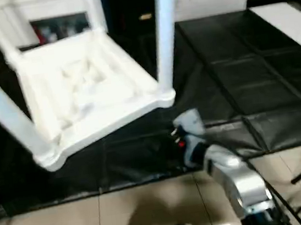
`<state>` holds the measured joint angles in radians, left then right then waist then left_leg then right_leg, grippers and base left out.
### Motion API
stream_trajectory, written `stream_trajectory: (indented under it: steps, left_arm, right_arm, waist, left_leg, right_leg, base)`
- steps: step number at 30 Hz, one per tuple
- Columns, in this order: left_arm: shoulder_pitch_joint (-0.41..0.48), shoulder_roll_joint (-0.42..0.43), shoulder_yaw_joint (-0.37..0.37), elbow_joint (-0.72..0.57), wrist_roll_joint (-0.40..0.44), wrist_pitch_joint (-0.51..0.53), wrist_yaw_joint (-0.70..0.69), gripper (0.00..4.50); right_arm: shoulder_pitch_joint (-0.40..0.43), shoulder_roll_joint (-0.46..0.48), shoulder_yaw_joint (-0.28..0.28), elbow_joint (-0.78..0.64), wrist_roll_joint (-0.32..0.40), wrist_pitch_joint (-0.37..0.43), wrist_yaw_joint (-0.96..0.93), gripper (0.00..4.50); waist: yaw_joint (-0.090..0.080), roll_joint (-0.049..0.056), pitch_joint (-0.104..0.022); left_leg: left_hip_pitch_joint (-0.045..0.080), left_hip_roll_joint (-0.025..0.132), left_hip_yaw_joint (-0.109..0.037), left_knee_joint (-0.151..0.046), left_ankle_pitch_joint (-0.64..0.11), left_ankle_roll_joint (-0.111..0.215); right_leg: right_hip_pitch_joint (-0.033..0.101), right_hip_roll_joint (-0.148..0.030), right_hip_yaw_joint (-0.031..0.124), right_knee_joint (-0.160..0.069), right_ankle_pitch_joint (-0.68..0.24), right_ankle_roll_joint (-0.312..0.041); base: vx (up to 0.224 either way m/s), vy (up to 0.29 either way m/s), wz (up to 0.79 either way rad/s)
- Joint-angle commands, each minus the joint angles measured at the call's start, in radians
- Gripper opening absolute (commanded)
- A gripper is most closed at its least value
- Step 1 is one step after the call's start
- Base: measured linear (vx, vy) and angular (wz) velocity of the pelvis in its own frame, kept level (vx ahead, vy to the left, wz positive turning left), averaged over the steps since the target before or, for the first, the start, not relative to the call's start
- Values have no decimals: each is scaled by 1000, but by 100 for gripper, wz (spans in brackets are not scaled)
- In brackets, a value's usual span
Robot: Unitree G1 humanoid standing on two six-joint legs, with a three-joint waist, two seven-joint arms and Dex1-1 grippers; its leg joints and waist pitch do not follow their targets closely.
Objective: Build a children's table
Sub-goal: Rotate leg to tighten, then rotate table base
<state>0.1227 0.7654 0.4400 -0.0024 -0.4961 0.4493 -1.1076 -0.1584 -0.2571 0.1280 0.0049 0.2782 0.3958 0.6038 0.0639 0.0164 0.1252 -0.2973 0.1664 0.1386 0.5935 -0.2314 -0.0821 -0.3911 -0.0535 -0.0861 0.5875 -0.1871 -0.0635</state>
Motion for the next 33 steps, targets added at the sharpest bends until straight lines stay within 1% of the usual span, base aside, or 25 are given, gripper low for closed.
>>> stream_trajectory:
  steps: [1,2,3,4,6,7,9,10,12,14,15,16,17,18,19,20,21,22,23,24,25,27,29,31,33]
  left_arm:
    - [-22,-8,8,-12,-7,-19,24,446]
    - [-41,-23,6,-21,-12,-21,38,446]
    - [-64,-40,2,-29,-26,-10,53,446]
    - [-110,-75,-11,-30,-41,-11,82,446]
    - [-129,-93,-22,-32,-50,-7,91,446]
    - [-158,-125,-48,-29,-46,-16,107,446]
    - [-175,-142,-65,-26,-46,-20,115,446]
    - [-195,-164,-87,-15,-37,-34,126,446]
    - [-203,-175,-98,-11,-34,-41,130,446]
    - [-216,-212,-128,-30,-52,-28,132,446]
    - [-216,-212,-128,-30,-52,-28,132,446]
    - [-214,-231,-150,-65,-79,7,129,446]
    - [-207,-244,-173,-103,-106,42,123,446]
    - [-199,-252,-205,-149,-137,88,114,446]
    - [-198,-252,-208,-152,-140,92,113,446]
    - [-193,-260,-239,-187,-161,122,107,446]
    - [-192,-263,-251,-200,-169,135,104,446]
    - [-197,-282,-327,-256,-192,170,98,446]
    - [-209,-295,-356,-265,-190,171,96,446]
    - [-215,-300,-367,-267,-188,170,96,446]
    - [-217,-303,-373,-268,-187,169,96,446]
    - [-260,-333,-422,-285,-199,198,97,446]
    - [-277,-346,-438,-292,-208,212,99,446]
    - [-314,-384,-475,-298,-225,233,103,446]
    - [-330,-399,-495,-300,-231,241,108,446]
  right_arm:
    - [-14,-2,1,-4,-3,14,-6,450]
    - [-18,0,2,-1,-5,13,-11,450]
    - [-22,3,4,4,-7,15,-18,450]
    - [-28,10,6,14,-19,15,-36,450]
    - [-29,15,7,18,-25,14,-46,450]
    - [-29,23,13,28,-41,8,-64,450]
    - [-30,28,17,36,-51,4,-77,450]
    - [-35,37,20,57,-67,-2,-95,450]
    - [-39,45,19,69,-75,-6,-107,450]
    - [-60,73,15,116,-101,-20,-163,450]
    - [-60,73,15,116,-101,-20,-163,450]
    - [-76,88,11,146,-115,-34,-194,450]
    - [-91,99,8,174,-125,-45,-218,450]
    - [-111,111,4,208,-138,-62,-243,450]
    - [-113,112,4,211,-139,-63,-244,450]
    - [-130,121,-1,241,-146,-77,-263,450]
    - [-138,125,-3,253,-149,-82,-270,450]
    - [-180,140,-7,323,-164,-111,-294,450]
    - [-199,144,-3,356,-171,-123,-299,450]
    - [-207,145,-1,370,-175,-127,-299,450]
    - [-210,146,0,376,-177,-129,-300,450]
    - [-254,154,3,458,-191,-163,-303,450]
    - [-269,159,3,484,-193,-172,-304,450]
    - [-297,169,7,525,-198,-186,-301,450]
    - [-311,174,9,549,-201,-198,-299,450]
  waist:
    - [-7,19,-41]
    - [-7,17,-43]
    - [-10,21,-47]
    - [-10,22,-57]
    - [-10,20,-60]
    - [-10,18,-66]
    - [-9,14,-71]
    - [-11,13,-76]
    - [-10,12,-81]
    - [-11,9,-90]
    - [-9,8,-94]
    - [-9,7,-109]
    - [-8,8,-110]
    - [-11,3,-112]
    - [-7,8,-111]
    - [-6,7,-110]
    - [-5,-2,-112]
    - [-5,-2,-112]
    - [-7,0,-110]
    - [-8,-5,-108]
    - [-8,-2,-109]
    - [-13,-20,-112]
    - [-20,-19,-109]
    - [-25,-29,-111]
    - [-26,-30,-111]
  left_leg:
    - [20,38,-6,-87,-373,50]
    - [10,40,-12,-91,-362,45]
    - [2,49,-16,-98,-360,40]
    - [-4,53,-18,-99,-328,39]
    - [-11,54,-14,-97,-276,41]
    - [-17,53,-12,-95,-243,43]
    - [-17,52,-8,-92,-201,44]
    - [-23,51,-5,-88,-163,51]
    - [-21,49,-2,-83,-145,54]
    - [-27,50,-1,-78,-89,50]
    - [-29,48,1,-74,-58,52]
    - [-37,47,1,-65,11,58]
    - [-41,45,0,-62,48,63]
    - [-45,47,1,-58,78,76]
    - [-44,47,3,-57,78,82]
    - [-44,47,5,-56,67,89]
    - [-45,47,6,-56,64,94]
    - [-47,51,6,-58,58,95]
    - [-47,50,6,-58,46,92]
    - [-48,50,9,-57,20,82]
    - [-47,48,9,-57,3,71]
    - [-49,45,10,-58,-18,55]
    - [-48,44,10,-57,-49,38]
    - [-51,42,10,-56,-68,28]
    - [-51,38,11,-54,-68,28]
  right_leg:
    - [20,-79,56,-113,-562,-86]
    - [29,-89,55,-118,-616,-60]
    - [37,-89,48,-116,-608,-44]
    - [44,-94,50,-110,-544,-52]
    - [42,-94,57,-101,-465,-83]
    - [49,-95,59,-92,-419,-104]
    - [50,-93,61,-87,-372,-118]
    - [52,-92,62,-79,-335,-139]
    - [51,-92,61,-82,-334,-143]
    - [53,-90,60,-70,-270,-164]
    - [54,-89,62,-64,-227,-176]
    - [61,-90,63,-45,-124,-197]
    - [58,-87,63,-37,-67,-211]
    - [54,-84,61,-29,-5,-233]
    - [51,-85,59,-27,3,-251]
    - [51,-84,59,-29,-4,-252]
    - [54,-84,60,-29,-9,-250]
    - [53,-87,59,-26,-38,-250]
    - [52,-86,58,-29,-63,-248]
    - [54,-83,58,-35,-106,-234]
    - [56,-86,58,-39,-140,-215]
    - [61,-85,59,-42,-189,-186]
    - [57,-84,58,-49,-247,-162]
    - [61,-83,57,-56,-304,-124]
    - [58,-81,56,-60,-337,-101]
  base:
    - [0,0,0]
    - [0,0,0]
    - [0,0,0]
    - [0,0,0]
    - [0,0,0]
    - [0,0,0]
    - [0,0,0]
    - [0,0,0]
    - [0,0,0]
    - [0,0,0]
    - [0,0,0]
    - [0,0,0]
    - [0,0,0]
    - [0,0,0]
    - [0,0,0]
    - [0,0,0]
    - [0,0,0]
    - [0,0,0]
    - [0,0,0]
    - [0,0,0]
    - [0,0,0]
    - [0,0,0]
    - [0,0,0]
    - [0,0,0]
    - [0,0,0]
